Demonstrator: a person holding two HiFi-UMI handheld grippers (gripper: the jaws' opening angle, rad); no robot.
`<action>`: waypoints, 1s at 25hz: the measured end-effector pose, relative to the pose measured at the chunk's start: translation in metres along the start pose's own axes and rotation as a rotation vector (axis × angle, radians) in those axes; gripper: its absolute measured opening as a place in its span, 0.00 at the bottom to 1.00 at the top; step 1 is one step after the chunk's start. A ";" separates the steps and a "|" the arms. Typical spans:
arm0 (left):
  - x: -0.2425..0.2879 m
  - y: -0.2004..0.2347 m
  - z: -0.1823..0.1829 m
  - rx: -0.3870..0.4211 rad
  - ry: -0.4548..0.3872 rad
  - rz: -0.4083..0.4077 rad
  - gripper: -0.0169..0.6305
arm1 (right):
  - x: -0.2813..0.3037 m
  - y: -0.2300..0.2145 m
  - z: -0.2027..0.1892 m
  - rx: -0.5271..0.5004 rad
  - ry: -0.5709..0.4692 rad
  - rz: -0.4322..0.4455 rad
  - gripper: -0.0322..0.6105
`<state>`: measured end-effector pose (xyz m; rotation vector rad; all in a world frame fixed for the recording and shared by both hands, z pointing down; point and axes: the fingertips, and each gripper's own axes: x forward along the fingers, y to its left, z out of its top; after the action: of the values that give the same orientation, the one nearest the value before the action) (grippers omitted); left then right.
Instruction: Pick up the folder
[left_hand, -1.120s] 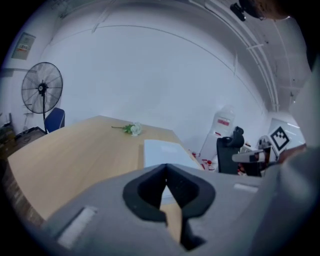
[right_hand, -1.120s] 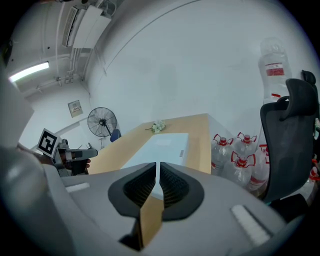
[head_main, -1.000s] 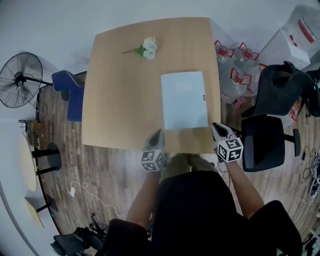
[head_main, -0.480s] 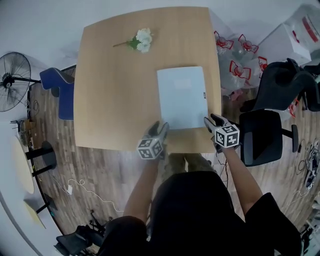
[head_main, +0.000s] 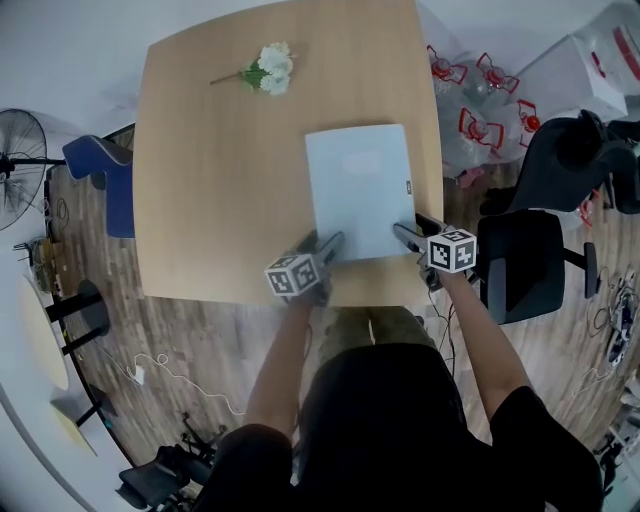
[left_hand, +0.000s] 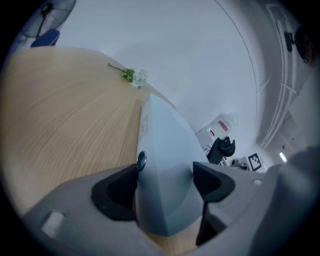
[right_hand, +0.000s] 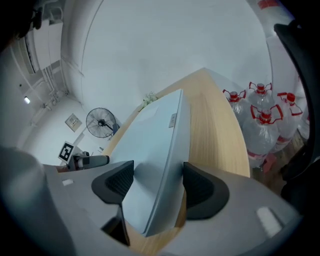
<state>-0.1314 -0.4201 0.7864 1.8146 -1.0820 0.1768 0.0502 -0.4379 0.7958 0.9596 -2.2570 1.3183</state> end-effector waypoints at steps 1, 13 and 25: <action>0.003 0.003 -0.001 -0.026 0.008 -0.010 0.57 | 0.002 -0.001 -0.001 0.019 0.000 0.016 0.53; -0.001 -0.002 -0.003 0.032 -0.002 0.007 0.58 | 0.000 0.006 -0.007 0.028 -0.003 0.041 0.53; -0.085 -0.064 0.027 0.173 -0.163 -0.040 0.58 | -0.063 0.090 0.017 -0.140 -0.161 0.038 0.52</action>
<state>-0.1439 -0.3834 0.6840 2.0328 -1.1724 0.1029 0.0319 -0.3986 0.6937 1.0096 -2.4628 1.1158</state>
